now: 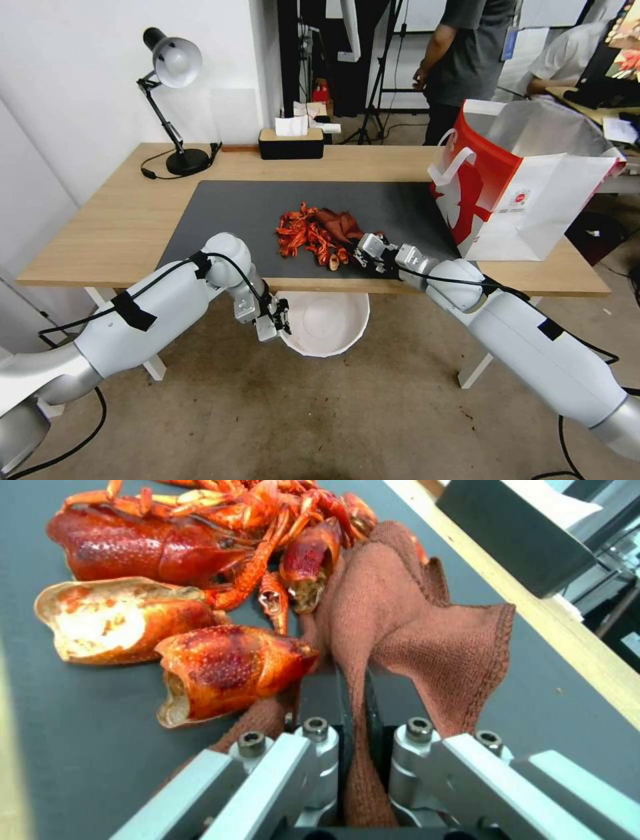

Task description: Sweep shrimp from table into container with towel, then put container into takeout bag.

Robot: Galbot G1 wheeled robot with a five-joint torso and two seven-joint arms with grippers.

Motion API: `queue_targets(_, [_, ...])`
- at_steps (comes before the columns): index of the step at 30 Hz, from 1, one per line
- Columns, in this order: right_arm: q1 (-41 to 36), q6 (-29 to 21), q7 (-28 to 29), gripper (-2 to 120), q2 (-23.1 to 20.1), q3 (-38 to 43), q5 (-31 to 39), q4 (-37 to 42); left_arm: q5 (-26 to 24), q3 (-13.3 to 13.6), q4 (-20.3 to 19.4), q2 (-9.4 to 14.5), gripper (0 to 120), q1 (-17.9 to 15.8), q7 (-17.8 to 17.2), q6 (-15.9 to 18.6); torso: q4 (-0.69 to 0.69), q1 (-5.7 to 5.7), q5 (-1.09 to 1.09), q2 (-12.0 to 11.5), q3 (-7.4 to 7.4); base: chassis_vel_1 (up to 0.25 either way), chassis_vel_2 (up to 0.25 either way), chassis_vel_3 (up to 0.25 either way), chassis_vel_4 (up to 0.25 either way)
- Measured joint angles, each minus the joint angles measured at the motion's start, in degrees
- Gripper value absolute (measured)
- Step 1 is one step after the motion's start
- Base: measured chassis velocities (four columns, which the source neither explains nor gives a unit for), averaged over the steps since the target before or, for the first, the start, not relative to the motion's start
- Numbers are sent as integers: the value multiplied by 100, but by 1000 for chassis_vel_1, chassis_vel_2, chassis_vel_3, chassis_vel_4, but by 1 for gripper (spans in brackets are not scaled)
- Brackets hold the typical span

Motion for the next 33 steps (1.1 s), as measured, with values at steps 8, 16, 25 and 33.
queue_targets(8, [-200,-61,17,2,-63,71,7,281,-9,2,-9,10,0,0,29,-1,0,0,0,0,0,0,0,0,0])
queue_targets(16, [-347,-104,53,2,-128,133,7,482,-10,-1,-1,9,0,7,34,-2,0,0,0,0,0,0,0,0,0])
queue_targets(25, [-606,-109,82,2,-202,223,7,754,-7,-14,38,12,0,14,35,-10,0,1,0,0,0,0,0,0,0])
queue_targets(33, [-743,-109,86,2,-273,286,7,893,-3,-21,82,-3,0,2,34,-29,0,1,0,1,0,0,0,0,0])
